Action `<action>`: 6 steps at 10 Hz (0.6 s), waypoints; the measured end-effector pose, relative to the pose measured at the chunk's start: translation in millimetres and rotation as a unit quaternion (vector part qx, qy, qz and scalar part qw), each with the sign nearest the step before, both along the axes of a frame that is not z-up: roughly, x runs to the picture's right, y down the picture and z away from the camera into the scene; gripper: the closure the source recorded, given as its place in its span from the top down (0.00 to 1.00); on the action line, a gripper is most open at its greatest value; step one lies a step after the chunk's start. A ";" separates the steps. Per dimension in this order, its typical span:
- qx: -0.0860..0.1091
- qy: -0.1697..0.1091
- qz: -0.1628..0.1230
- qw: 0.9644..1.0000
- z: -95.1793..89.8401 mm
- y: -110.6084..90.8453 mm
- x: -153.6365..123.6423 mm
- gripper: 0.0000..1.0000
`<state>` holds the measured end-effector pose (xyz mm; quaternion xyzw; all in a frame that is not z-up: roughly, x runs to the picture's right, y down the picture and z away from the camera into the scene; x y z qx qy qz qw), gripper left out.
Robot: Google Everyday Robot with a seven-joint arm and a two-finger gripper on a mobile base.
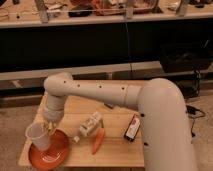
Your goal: Place the ceramic cup in the ceramic bowl
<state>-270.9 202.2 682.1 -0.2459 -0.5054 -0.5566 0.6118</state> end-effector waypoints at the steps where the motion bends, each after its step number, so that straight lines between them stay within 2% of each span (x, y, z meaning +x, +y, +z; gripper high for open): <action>1: 0.000 0.001 -0.002 1.000 0.3 -0.3 -1.2 0.00; 6: -0.002 0.008 -0.007 1.000 2.3 -0.8 -2.8 0.00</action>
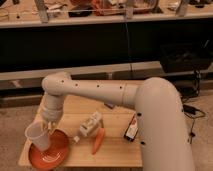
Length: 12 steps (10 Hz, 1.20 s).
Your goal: Place the ceramic cup in the ceramic bowl
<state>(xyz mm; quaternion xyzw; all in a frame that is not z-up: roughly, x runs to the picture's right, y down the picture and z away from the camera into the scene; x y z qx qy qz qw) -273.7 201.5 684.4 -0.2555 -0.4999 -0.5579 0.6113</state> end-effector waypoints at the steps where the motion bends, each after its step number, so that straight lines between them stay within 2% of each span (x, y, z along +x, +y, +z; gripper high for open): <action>1: 0.000 0.002 -0.001 1.000 0.6 0.2 -0.4 0.00; 12: -0.004 0.021 -0.007 1.000 2.9 -2.8 -5.8 0.00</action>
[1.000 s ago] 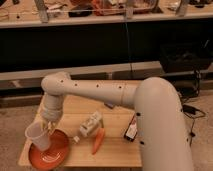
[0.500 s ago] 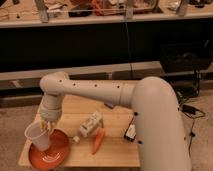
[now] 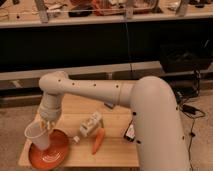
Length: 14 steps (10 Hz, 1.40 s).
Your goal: Place the ceramic cup in the ceramic bowl
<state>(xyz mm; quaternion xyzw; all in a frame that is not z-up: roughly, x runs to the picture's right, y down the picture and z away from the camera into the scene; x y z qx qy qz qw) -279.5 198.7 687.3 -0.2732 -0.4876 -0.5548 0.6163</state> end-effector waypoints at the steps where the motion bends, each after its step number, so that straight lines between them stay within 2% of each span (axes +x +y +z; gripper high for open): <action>1: 0.000 0.001 -0.001 1.000 -0.1 -0.2 -0.7 0.00; 14: -0.001 0.016 -0.009 1.000 4.9 -2.8 -9.5 0.00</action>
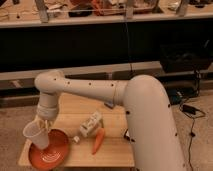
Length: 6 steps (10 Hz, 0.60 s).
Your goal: Place the ceramic cup in the ceramic bowl
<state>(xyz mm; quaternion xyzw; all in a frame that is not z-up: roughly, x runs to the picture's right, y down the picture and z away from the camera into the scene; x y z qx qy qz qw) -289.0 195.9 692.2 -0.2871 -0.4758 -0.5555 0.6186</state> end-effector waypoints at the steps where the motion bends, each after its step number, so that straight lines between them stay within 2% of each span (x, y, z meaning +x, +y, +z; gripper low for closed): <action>1: 0.000 0.001 0.000 1.000 0.8 -0.5 0.0 0.00; 5: 0.003 0.005 -0.002 1.000 3.0 -0.8 -3.6 0.01; 6: 0.003 0.006 -0.002 1.000 4.0 -1.1 -3.7 0.05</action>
